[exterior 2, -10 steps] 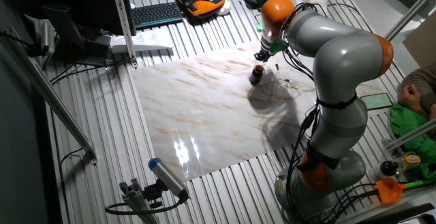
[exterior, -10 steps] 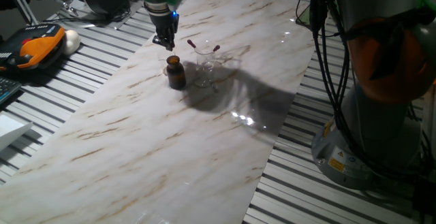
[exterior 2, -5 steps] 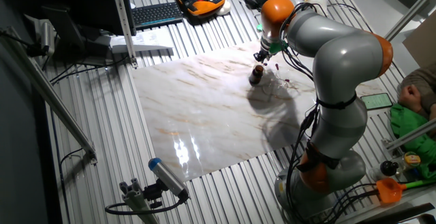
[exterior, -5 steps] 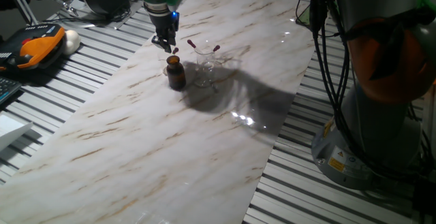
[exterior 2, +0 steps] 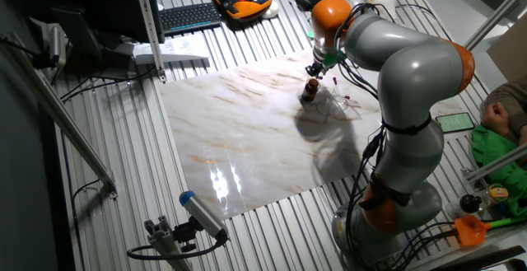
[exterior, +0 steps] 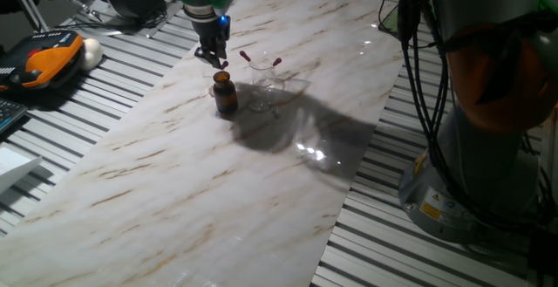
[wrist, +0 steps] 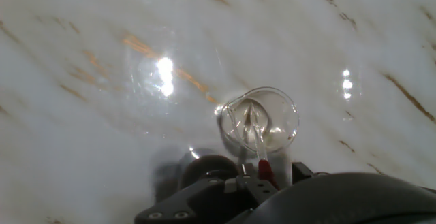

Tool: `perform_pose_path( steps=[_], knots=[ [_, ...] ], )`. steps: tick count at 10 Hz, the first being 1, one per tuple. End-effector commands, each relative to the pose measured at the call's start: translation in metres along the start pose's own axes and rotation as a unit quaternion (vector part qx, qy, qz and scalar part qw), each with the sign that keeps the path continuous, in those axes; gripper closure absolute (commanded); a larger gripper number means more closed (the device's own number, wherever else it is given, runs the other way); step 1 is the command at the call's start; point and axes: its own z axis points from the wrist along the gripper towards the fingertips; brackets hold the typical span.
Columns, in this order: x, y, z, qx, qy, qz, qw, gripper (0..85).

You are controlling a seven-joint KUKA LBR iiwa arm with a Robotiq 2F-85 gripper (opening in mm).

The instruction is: Transfer liquid using a dropper

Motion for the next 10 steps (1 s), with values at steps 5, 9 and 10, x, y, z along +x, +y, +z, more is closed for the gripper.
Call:
perform_pose_path(
  steps=[5,9,10],
  knots=[
    [0.0043,-0.0043,0.0066,-0.005,-0.006,-0.002,1.0,51.0],
    [0.0042,-0.0038,0.0069,-0.009,-0.007,-0.003,0.9999,68.0],
    [0.0041,-0.0038,0.0072,-0.009,-0.007,-0.005,0.9999,68.0]
  ],
)
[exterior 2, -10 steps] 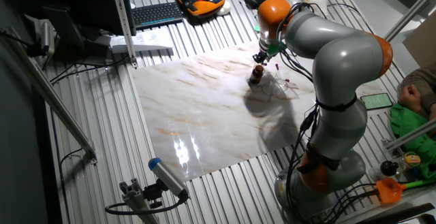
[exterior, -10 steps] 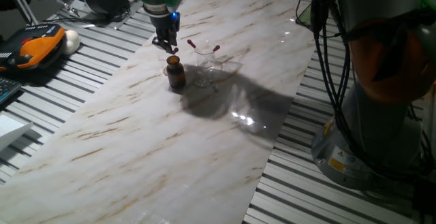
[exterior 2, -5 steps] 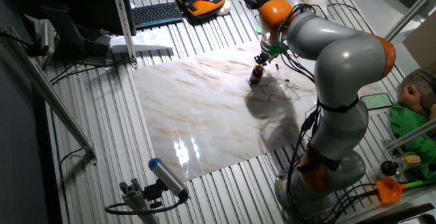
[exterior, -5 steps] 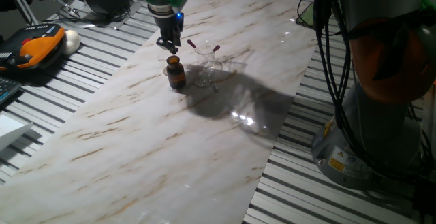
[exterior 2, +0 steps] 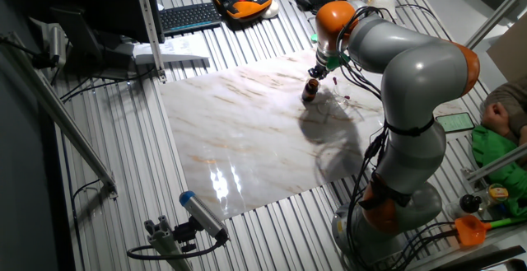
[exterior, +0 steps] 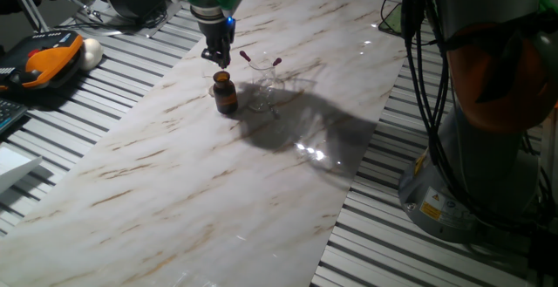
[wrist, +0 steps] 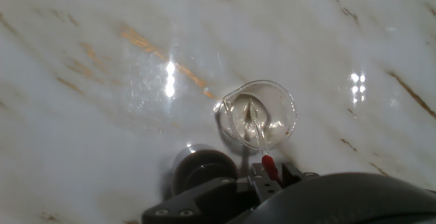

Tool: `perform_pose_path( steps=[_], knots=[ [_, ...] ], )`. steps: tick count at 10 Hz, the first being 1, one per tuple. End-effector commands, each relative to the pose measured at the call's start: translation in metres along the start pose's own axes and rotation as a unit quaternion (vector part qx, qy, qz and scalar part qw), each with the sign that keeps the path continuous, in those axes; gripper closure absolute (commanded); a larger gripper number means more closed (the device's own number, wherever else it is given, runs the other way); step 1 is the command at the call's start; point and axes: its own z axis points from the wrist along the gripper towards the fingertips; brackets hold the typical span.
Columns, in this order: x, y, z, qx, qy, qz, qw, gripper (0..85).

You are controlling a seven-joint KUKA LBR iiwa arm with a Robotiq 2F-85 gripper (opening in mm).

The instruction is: Transfer liquid using a dropper

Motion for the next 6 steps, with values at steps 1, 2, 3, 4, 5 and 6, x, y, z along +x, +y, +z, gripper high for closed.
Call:
perform_pose_path(
  steps=[1,2,3,4,5,6],
  knots=[
    [0.0,0.0,0.0,-0.001,0.0,0.0,1.0,68.0],
    [0.0,0.0,0.0001,-0.001,0.0,0.0,1.0,68.0],
    [-0.0001,-0.0001,0.0002,-0.001,0.0,0.0,1.0,68.0],
    [-0.0002,-0.0002,0.0003,-0.001,0.0,0.0,1.0,68.0],
    [-0.0002,-0.0002,0.0004,-0.001,0.0,-0.002,1.0,68.0],
    [-0.0005,-0.0002,0.0001,-0.003,0.001,-0.004,1.0,68.0]
  ],
)
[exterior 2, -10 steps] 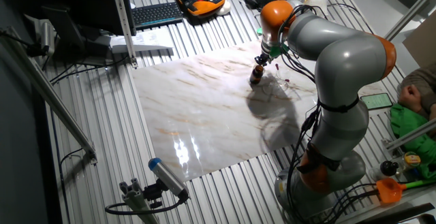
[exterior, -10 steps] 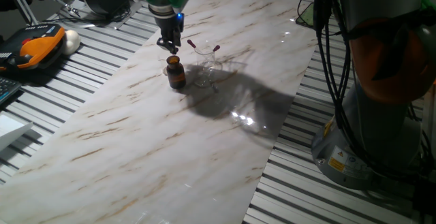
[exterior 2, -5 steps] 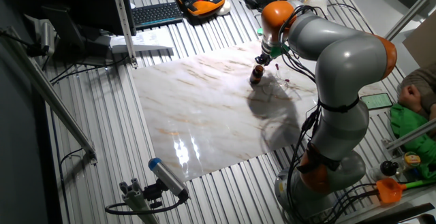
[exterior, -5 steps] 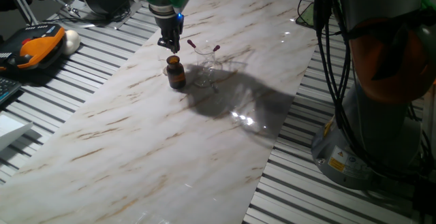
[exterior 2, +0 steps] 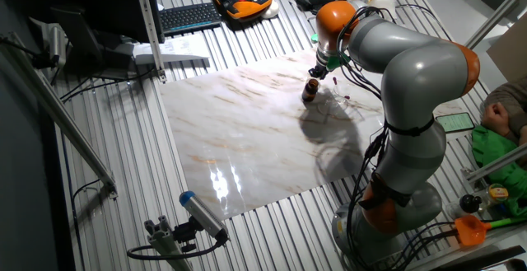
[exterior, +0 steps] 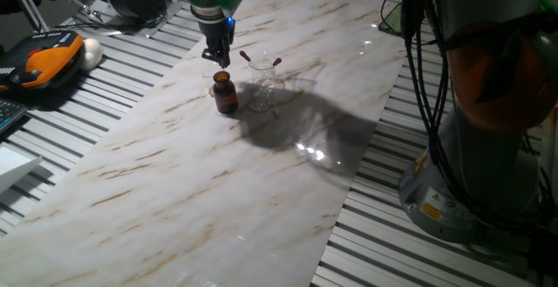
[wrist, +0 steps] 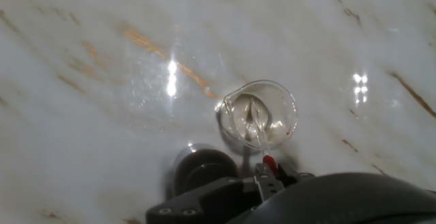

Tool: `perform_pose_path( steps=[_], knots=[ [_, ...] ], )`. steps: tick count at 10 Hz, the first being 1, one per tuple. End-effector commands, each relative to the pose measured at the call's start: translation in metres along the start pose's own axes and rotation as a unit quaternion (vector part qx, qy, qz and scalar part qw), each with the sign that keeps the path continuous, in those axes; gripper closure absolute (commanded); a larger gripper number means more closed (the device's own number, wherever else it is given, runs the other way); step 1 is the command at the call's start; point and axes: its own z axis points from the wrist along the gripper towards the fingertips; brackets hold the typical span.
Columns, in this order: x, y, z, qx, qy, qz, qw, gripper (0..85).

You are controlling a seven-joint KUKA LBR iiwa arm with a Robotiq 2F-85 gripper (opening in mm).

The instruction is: Transfer liquid using a dropper

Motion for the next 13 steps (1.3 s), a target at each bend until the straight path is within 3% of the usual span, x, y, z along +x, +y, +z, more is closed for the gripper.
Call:
perform_pose_path(
  steps=[1,5,9,13],
  knots=[
    [0.0,0.0,-0.001,-0.002,0.004,-0.005,1.0,85.0],
    [-0.003,0.003,-0.008,-0.004,0.014,-0.008,0.9999,85.0],
    [-0.008,0.003,-0.024,-0.001,0.037,-0.009,0.9993,85.0],
    [-0.008,0.003,-0.017,-0.002,0.029,-0.009,0.9995,85.0]
  ],
)
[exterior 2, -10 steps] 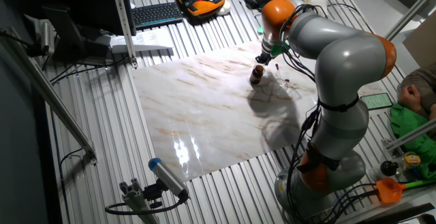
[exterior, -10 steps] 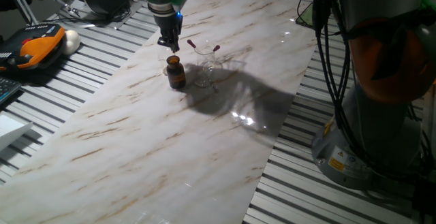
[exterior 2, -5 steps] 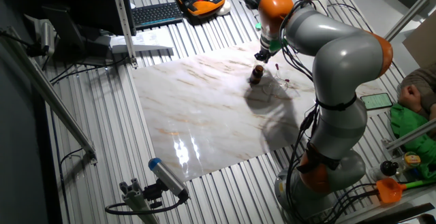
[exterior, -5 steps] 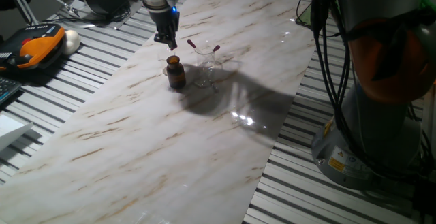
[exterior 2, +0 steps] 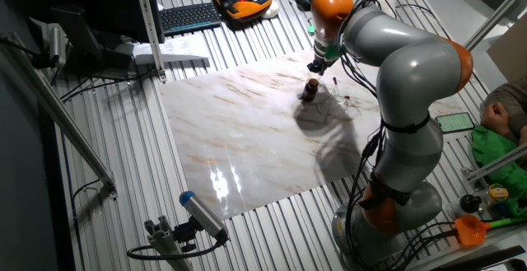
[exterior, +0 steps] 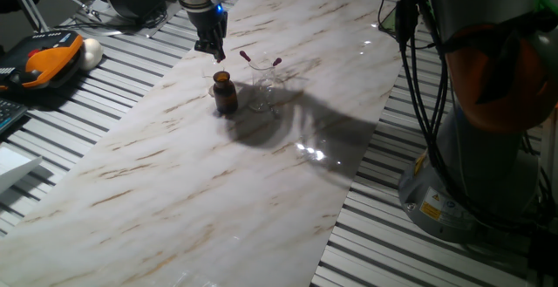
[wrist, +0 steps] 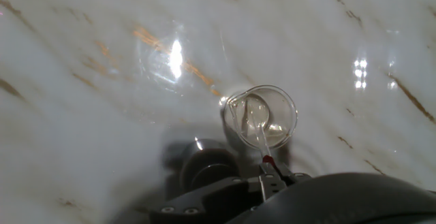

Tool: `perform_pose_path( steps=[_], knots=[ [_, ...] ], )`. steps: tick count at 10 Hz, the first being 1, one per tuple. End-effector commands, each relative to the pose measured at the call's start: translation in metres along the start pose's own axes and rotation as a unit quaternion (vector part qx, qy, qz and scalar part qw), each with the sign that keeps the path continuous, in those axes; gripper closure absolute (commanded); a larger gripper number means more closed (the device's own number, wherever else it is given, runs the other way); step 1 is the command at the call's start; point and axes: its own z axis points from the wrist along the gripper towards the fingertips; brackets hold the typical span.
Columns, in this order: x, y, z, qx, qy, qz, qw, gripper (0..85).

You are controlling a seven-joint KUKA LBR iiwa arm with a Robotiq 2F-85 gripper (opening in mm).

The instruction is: Transfer liquid using a dropper

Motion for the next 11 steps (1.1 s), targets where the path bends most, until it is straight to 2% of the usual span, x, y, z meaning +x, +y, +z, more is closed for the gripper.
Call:
perform_pose_path(
  steps=[1,7,11],
  knots=[
    [0.0,0.0,0.006,-0.003,-0.004,-0.001,1.0,85.0],
    [0.001,-0.002,0.012,-0.003,-0.011,-0.003,0.9999,85.0],
    [0.003,-0.002,-0.002,-0.006,-0.002,-0.001,1.0,85.0]
  ],
)
